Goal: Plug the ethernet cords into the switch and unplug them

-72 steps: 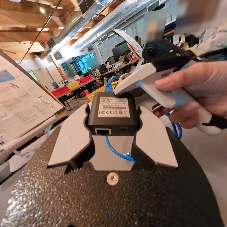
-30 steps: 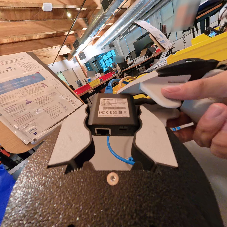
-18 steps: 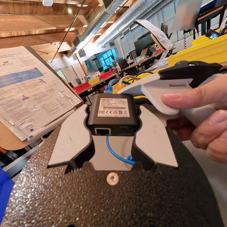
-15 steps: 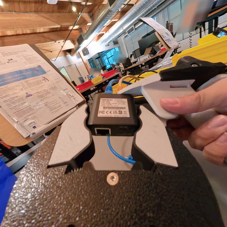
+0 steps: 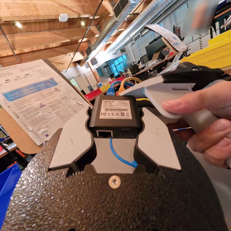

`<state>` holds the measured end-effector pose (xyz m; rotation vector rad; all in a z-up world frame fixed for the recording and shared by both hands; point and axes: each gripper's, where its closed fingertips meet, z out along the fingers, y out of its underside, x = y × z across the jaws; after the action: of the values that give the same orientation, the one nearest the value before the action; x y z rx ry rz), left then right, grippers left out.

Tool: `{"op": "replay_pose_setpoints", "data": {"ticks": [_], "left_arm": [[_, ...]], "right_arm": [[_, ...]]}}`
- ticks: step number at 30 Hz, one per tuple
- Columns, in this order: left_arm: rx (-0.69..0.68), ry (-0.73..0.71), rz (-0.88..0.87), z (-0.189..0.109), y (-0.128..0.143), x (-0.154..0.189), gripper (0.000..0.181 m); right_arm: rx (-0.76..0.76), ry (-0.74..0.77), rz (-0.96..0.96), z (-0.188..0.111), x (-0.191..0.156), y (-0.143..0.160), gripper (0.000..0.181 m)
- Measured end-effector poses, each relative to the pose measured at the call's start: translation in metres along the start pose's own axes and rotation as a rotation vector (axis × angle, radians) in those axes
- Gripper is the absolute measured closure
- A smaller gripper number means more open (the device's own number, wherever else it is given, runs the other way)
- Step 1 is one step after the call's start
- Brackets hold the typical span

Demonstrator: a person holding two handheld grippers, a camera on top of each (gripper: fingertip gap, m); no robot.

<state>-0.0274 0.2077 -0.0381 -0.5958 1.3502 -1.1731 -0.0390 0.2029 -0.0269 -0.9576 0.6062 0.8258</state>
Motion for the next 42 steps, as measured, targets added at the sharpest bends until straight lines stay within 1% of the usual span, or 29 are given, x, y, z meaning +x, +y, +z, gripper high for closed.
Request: {"op": "replay_pose_setpoints", "data": {"ticks": [4,5,7,11,12,13,14,16,17,18,20,21,23,25,27,29,31,33,35,37,38,39,40,41,42], "left_arm": [[0.003,-0.001,-0.001,0.0,0.0,0.0,0.109],[-0.001,-0.002,0.0,0.0,0.0,0.0,0.109],[-0.014,-0.013,0.016,0.001,0.004,0.001,0.109],[-0.012,-0.035,0.012,0.002,0.004,0.001,0.109],[-0.005,-0.039,0.003,0.002,0.003,-0.001,0.109],[-0.011,-0.064,-0.01,0.0,0.006,-0.006,0.109],[-0.023,-0.102,-0.039,-0.002,0.01,-0.016,0.109],[-0.004,-0.109,-0.108,-0.006,0.009,-0.028,0.109],[0.01,-0.111,-0.116,-0.006,0.004,-0.03,0.108],[0.017,-0.108,-0.123,-0.005,0.0,-0.03,0.108],[0.021,-0.116,-0.117,-0.006,-0.005,-0.033,0.109],[0.023,-0.13,-0.104,-0.009,-0.006,-0.038,0.109],[0.023,-0.168,-0.086,-0.015,-0.008,-0.054,0.108],[0.029,-0.216,-0.093,-0.023,-0.009,-0.074,0.108],[0.028,-0.245,-0.109,-0.03,-0.008,-0.089,0.108],[0.023,-0.26,-0.112,-0.034,-0.007,-0.097,0.108],[0.016,-0.249,-0.116,-0.034,-0.004,-0.098,0.108],[0.011,-0.24,-0.107,-0.033,-0.002,-0.096,0.108],[0.005,-0.213,-0.106,-0.031,-0.001,-0.092,0.109],[0.007,-0.204,-0.113,-0.03,0.0,-0.09,0.109],[0.004,-0.192,-0.12,-0.029,0.002,-0.088,0.108],[0.001,-0.186,-0.125,-0.028,0.004,-0.086,0.108],[-0.001,-0.182,-0.131,-0.027,0.006,-0.084,0.108],[-0.004,-0.174,-0.14,-0.026,0.008,-0.083,0.109],[-0.007,-0.166,-0.151,-0.025,0.01,-0.081,0.109]], "right_arm": [[0.008,0.009,0.012,0.0,0.0,0.0,0.169],[0.001,0.032,0.006,-0.001,0.002,0.0,0.169],[-0.011,0.069,-0.036,-0.002,0.004,0.001,0.17],[-0.022,0.074,-0.1,-0.002,0.004,-0.001,0.169],[0.016,0.074,-0.106,-0.004,0.004,-0.009,0.17],[0.071,0.085,-0.132,-0.009,0.004,-0.024,0.17],[0.07,0.094,-0.187,-0.014,0.003,-0.036,0.17],[-0.068,0.153,-0.339,-0.015,0.007,-0.032,0.17],[-0.082,0.145,-0.381,-0.015,0.001,-0.03,0.17],[-0.128,0.129,-0.405,-0.013,-0.005,-0.026,0.17],[-0.245,0.134,-0.466,-0.013,-0.013,-0.025,0.17],[-0.305,0.107,-0.491,-0.016,-0.022,-0.026,0.17],[-0.392,0.139,-0.575,-0.025,-0.032,-0.041,0.171],[-0.521,0.171,-0.648,-0.036,-0.039,-0.053,0.17],[-0.642,0.24,-0.721,-0.048,-0.038,-0.07,0.17],[-0.722,0.319,-0.78,-0.059,-0.03,-0.097,0.17],[-0.782,0.403,-0.772,-0.071,-0.018,-0.128,0.17],[-0.777,0.495,-0.741,-0.081,-0.001,-0.163,0.17],[-0.813,0.596,-0.641,-0.099,0.023,-0.189,0.169],[-0.772,0.716,-0.607,-0.114,0.055,-0.218,0.169],[-0.761,0.75,-0.55,-0.121,0.07,-0.226,0.169],[-0.769,0.755,-0.467,-0.127,0.083,-0.228,0.169],[-0.753,0.77,-0.424,-0.13,0.097,-0.233,0.169],[-0.704,0.805,-0.415,-0.133,0.112,-0.241,0.169],[-0.69,0.834,-0.399,-0.137,0.127,-0.243,0.168]]}}
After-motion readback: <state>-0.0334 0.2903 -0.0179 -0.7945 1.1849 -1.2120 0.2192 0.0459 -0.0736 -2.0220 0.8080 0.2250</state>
